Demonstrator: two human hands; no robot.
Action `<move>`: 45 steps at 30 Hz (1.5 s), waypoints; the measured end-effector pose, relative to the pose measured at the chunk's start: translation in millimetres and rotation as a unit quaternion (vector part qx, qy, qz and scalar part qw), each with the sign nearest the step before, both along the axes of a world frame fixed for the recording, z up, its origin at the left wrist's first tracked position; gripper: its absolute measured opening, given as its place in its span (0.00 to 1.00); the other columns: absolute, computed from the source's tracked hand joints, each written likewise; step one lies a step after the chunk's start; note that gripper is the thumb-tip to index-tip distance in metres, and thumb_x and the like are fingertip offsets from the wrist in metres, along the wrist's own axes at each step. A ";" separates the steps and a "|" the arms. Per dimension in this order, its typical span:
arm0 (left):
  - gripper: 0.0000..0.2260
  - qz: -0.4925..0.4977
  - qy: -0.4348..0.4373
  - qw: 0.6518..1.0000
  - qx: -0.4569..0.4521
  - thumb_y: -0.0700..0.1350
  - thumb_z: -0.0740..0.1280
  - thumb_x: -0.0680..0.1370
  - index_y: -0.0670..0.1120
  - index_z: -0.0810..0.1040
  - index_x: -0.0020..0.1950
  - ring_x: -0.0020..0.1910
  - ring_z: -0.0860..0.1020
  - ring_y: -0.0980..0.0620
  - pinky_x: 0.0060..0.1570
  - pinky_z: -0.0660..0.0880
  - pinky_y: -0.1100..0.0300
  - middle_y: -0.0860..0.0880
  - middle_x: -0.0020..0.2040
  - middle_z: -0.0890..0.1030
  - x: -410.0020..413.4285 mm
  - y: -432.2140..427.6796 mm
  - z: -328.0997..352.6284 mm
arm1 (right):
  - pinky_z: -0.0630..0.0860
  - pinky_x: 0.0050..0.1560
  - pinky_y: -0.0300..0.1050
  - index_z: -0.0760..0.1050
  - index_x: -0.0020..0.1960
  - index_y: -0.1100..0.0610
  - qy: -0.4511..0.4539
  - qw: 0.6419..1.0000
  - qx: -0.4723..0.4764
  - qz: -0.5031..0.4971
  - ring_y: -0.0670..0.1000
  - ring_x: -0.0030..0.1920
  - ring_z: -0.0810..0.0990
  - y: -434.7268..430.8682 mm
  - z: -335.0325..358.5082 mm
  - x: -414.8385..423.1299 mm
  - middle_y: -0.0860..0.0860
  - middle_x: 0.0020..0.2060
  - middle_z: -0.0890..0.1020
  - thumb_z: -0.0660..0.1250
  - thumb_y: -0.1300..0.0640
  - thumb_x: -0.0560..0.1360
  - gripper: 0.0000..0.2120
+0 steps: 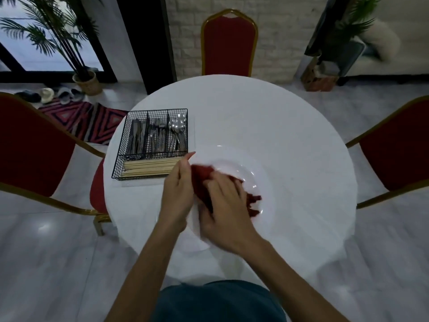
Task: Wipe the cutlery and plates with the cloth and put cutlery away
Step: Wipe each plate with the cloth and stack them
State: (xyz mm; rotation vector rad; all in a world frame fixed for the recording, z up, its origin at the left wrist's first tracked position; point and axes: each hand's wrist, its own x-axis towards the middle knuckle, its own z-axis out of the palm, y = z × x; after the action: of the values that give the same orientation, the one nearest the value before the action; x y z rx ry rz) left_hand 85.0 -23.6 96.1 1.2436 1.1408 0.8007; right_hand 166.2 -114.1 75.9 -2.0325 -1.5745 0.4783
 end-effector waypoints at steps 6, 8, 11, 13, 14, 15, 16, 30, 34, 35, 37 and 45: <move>0.15 0.035 -0.010 0.997 -0.063 0.58 0.52 0.85 0.63 0.78 0.60 0.55 0.81 0.53 0.45 0.81 0.54 0.56 0.55 0.82 -29.7 30.5 4.3 | 0.55 0.72 0.43 0.78 0.55 0.52 -0.027 0.998 -0.005 0.049 0.47 0.62 0.75 -50.2 -10.8 35.0 0.43 0.54 0.81 0.56 0.55 0.70 0.18; 0.16 0.035 -0.006 0.997 -0.076 0.59 0.52 0.85 0.64 0.78 0.61 0.54 0.81 0.54 0.44 0.80 0.55 0.56 0.55 0.82 -30.0 25.2 3.5 | 0.58 0.67 0.45 0.79 0.52 0.52 -0.078 0.996 -0.038 -0.005 0.50 0.60 0.76 -45.2 -8.4 52.2 0.43 0.51 0.80 0.52 0.52 0.70 0.20; 0.15 0.037 -0.020 0.996 -0.078 0.58 0.52 0.85 0.66 0.79 0.53 0.54 0.82 0.55 0.48 0.81 0.53 0.58 0.53 0.83 -23.9 15.6 1.6 | 0.59 0.64 0.47 0.82 0.52 0.51 -0.117 0.991 -0.065 -0.002 0.52 0.60 0.75 -44.4 2.1 50.1 0.44 0.52 0.81 0.53 0.54 0.71 0.20; 0.15 0.035 -0.014 0.997 -0.064 0.57 0.53 0.85 0.65 0.79 0.52 0.54 0.81 0.55 0.54 0.80 0.52 0.59 0.52 0.83 -16.7 13.3 2.6 | 0.58 0.69 0.48 0.81 0.62 0.47 -0.059 0.990 -0.105 0.066 0.49 0.65 0.70 -51.5 12.0 36.5 0.42 0.62 0.78 0.56 0.53 0.74 0.21; 0.15 0.035 -0.007 0.998 -0.051 0.57 0.53 0.85 0.63 0.80 0.53 0.55 0.81 0.56 0.56 0.79 0.52 0.59 0.52 0.83 -11.8 11.6 2.5 | 0.58 0.70 0.48 0.77 0.68 0.46 -0.017 0.988 -0.113 0.099 0.47 0.67 0.67 -53.2 17.2 28.8 0.41 0.67 0.74 0.57 0.52 0.77 0.22; 0.15 0.034 0.002 0.999 -0.030 0.57 0.53 0.85 0.62 0.80 0.54 0.55 0.81 0.57 0.58 0.78 0.53 0.60 0.51 0.83 -6.4 8.9 0.9 | 0.58 0.71 0.48 0.72 0.73 0.46 0.002 0.986 -0.108 0.125 0.47 0.70 0.65 -51.6 20.8 21.9 0.42 0.71 0.71 0.57 0.51 0.79 0.23; 0.16 0.025 0.016 1.000 -0.001 0.57 0.53 0.85 0.61 0.81 0.57 0.56 0.81 0.57 0.59 0.77 0.54 0.59 0.51 0.84 -0.5 4.4 -0.9 | 0.59 0.71 0.49 0.67 0.77 0.46 -0.006 0.986 -0.098 0.135 0.48 0.71 0.63 -47.2 21.2 18.0 0.43 0.74 0.67 0.56 0.50 0.80 0.25; 0.15 0.013 0.024 0.999 0.040 0.60 0.53 0.84 0.66 0.79 0.60 0.52 0.80 0.54 0.59 0.78 0.43 0.55 0.53 0.83 4.6 1.1 -7.5 | 0.60 0.66 0.51 0.66 0.75 0.49 -0.074 0.973 -0.205 0.077 0.56 0.68 0.62 -48.1 22.3 10.3 0.52 0.73 0.63 0.58 0.56 0.83 0.21; 0.15 -0.026 0.020 0.999 0.012 0.61 0.54 0.83 0.67 0.79 0.61 0.62 0.78 0.54 0.66 0.74 0.47 0.56 0.61 0.82 15.0 -15.6 -17.5 | 0.51 0.78 0.58 0.55 0.81 0.52 -0.069 0.990 -0.123 0.004 0.57 0.79 0.51 -23.2 11.3 18.4 0.53 0.79 0.55 0.52 0.45 0.83 0.29; 0.15 -0.030 0.013 0.999 0.004 0.61 0.54 0.83 0.67 0.79 0.61 0.63 0.78 0.54 0.67 0.74 0.47 0.57 0.61 0.82 14.4 -18.1 -18.0 | 0.49 0.78 0.61 0.52 0.82 0.54 -0.094 0.987 -0.125 -0.031 0.58 0.80 0.48 -18.3 6.2 28.7 0.55 0.81 0.52 0.48 0.40 0.80 0.33; 0.16 -0.060 0.013 0.998 0.006 0.61 0.53 0.83 0.67 0.78 0.63 0.63 0.78 0.56 0.67 0.74 0.48 0.59 0.59 0.82 11.0 -17.7 -17.5 | 0.47 0.77 0.65 0.48 0.83 0.57 -0.134 0.979 -0.124 -0.090 0.60 0.81 0.43 -12.9 -0.5 52.6 0.59 0.82 0.47 0.44 0.34 0.78 0.40; 0.18 -0.314 0.081 0.942 0.090 0.59 0.57 0.83 0.51 0.83 0.51 0.44 0.82 0.50 0.48 0.79 0.47 0.51 0.43 0.84 0.7 -1.2 2.9 | 0.74 0.55 0.49 0.71 0.58 0.50 -0.141 0.986 -0.082 0.027 0.49 0.51 0.77 4.6 28.2 77.8 0.45 0.52 0.79 0.72 0.30 0.68 0.30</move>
State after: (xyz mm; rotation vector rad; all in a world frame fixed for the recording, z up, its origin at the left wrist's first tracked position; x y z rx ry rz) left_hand 85.7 -24.8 98.9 1.7292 0.7272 0.3233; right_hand 244.0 -109.5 104.0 -2.2671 -1.8112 0.3609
